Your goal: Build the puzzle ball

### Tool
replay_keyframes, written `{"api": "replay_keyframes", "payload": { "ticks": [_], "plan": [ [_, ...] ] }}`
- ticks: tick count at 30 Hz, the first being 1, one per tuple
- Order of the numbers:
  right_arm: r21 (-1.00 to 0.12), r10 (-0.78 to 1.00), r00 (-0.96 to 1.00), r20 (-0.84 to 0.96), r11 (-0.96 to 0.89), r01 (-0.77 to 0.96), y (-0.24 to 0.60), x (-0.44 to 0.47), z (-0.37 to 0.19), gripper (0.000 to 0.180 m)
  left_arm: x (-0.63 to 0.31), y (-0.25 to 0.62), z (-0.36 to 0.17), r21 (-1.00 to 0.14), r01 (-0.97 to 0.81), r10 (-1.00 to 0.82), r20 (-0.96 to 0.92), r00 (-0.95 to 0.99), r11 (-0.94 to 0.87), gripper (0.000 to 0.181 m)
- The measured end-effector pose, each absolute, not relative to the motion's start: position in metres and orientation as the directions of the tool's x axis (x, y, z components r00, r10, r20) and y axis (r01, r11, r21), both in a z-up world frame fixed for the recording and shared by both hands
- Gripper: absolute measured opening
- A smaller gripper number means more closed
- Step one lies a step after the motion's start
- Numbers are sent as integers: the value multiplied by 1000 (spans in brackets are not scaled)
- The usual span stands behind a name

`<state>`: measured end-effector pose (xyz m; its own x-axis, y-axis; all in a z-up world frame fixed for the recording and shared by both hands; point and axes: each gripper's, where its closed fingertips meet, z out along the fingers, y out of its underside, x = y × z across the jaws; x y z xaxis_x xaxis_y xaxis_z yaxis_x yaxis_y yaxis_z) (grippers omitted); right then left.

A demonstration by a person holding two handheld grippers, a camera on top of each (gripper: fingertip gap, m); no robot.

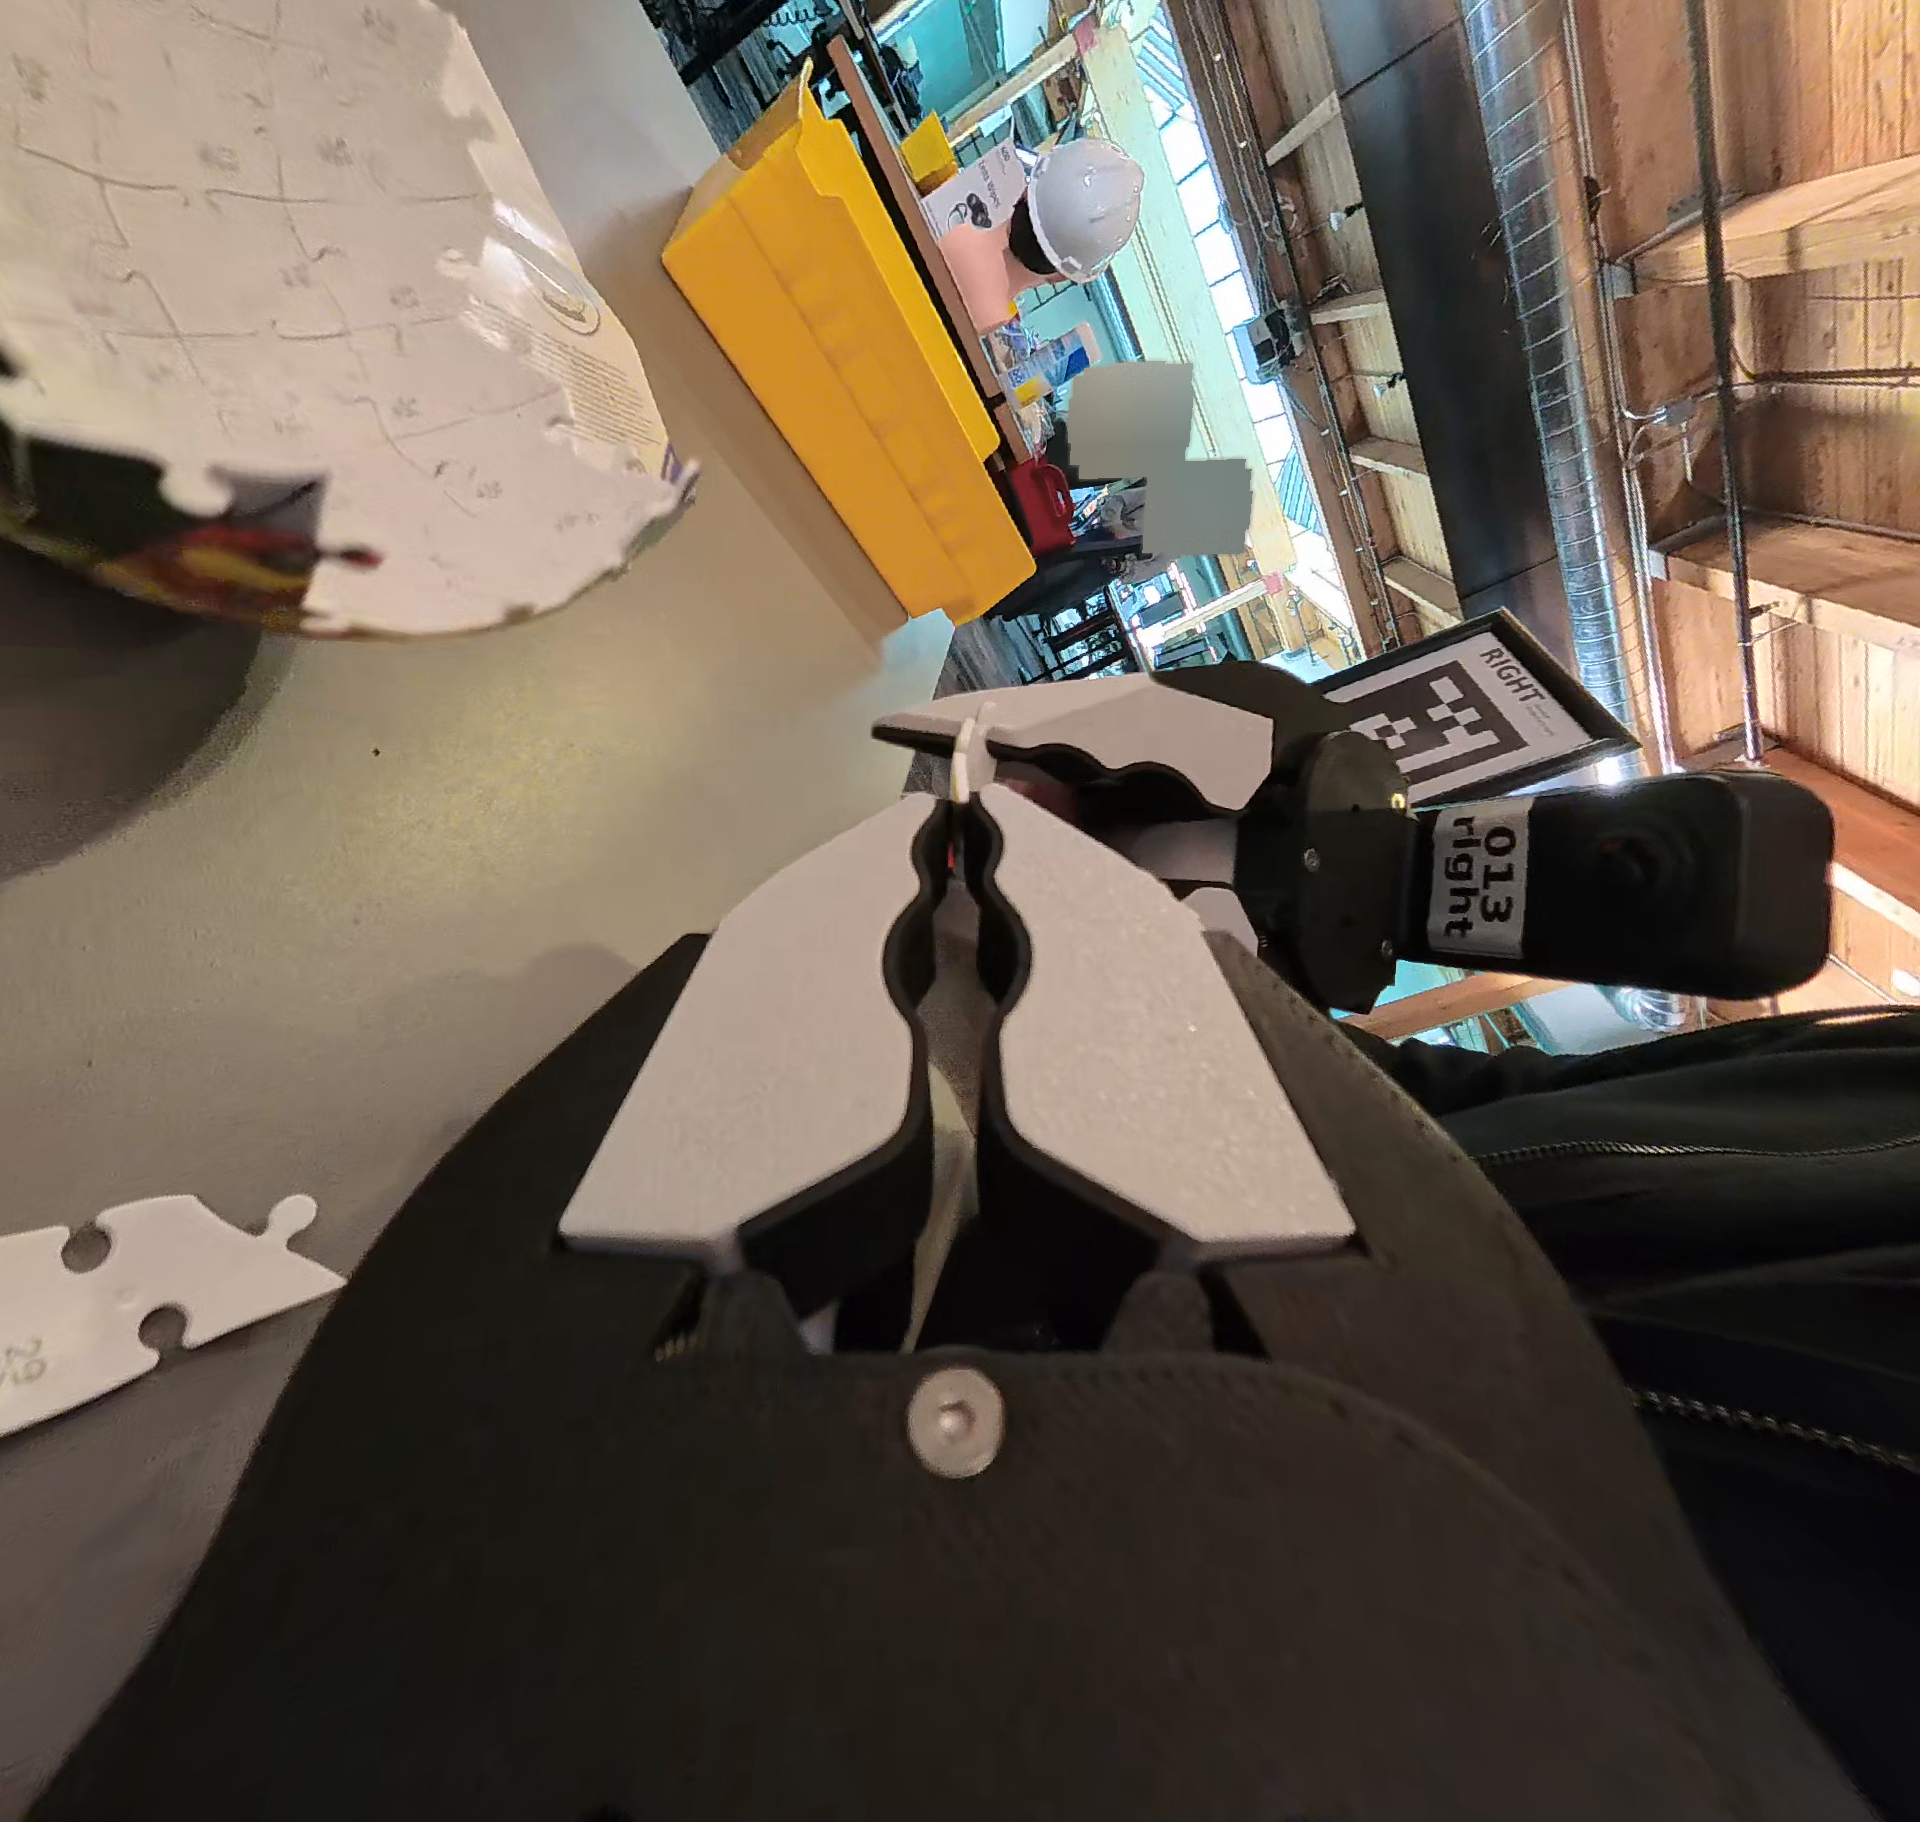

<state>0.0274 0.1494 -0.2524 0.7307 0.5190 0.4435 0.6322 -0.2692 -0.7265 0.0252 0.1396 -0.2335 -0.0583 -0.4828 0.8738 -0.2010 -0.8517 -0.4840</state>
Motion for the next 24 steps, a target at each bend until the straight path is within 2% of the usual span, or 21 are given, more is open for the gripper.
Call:
{"api": "replay_keyframes", "payload": {
  "ticks": [3, 6, 9, 12, 15, 19, 24],
  "plan": [
    [-748, 525, 750, 403, -282, 600, 149, 30, -252, 23, 26, 139, -232, -503, -206, -503, 862, -60, -839, 9],
    [-762, 516, 771, 374, -303, 572, 150, 41, -249, 22, 20, 150, -221, -587, -174, -591, 806, -33, -791, 18],
    [-786, 520, 795, 312, -328, 523, 149, 52, -245, 23, 8, 186, -214, -673, -130, -685, 724, 80, -728, 28],
    [-787, 511, 800, 315, -330, 521, 152, 63, -243, 23, -2, 235, -231, -749, -197, -770, 580, 266, -633, 41],
    [-796, 513, 804, 300, -330, 507, 154, 67, -242, 23, 5, 266, -236, -700, -218, -730, 621, 287, -681, 52],
    [-803, 517, 808, 283, -333, 495, 154, 69, -245, 23, 23, 294, -249, -683, -329, -756, 557, 343, -652, 62],
    [-818, 518, 814, 261, -330, 472, 154, 71, -244, 23, 36, 314, -276, -620, -466, -775, 513, 369, -632, 63]
  ]
}}
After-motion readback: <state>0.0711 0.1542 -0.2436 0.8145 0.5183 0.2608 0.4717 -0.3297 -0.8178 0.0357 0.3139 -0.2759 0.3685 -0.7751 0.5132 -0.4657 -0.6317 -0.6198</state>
